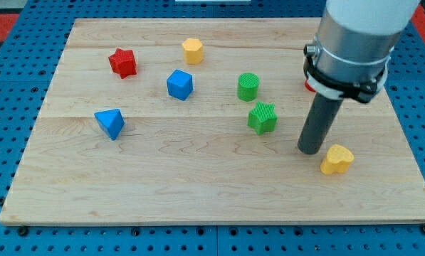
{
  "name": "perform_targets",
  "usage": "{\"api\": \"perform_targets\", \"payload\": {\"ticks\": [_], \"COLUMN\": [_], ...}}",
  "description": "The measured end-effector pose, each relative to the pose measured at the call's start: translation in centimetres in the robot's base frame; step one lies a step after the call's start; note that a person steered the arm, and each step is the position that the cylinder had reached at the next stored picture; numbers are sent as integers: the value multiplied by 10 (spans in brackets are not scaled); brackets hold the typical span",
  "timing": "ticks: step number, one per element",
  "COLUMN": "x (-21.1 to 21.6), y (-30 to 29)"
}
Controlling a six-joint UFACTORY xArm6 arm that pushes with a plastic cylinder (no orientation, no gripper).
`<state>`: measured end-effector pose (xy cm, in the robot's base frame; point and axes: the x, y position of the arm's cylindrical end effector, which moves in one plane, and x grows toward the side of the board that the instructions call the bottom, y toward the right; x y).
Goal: Point your arm at the green star
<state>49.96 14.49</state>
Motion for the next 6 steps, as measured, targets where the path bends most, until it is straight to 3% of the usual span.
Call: {"api": "perform_targets", "payload": {"ticks": [1, 2, 4, 5, 6], "x": [18, 27, -81, -86, -85], "y": [34, 29, 19, -80, -139]}}
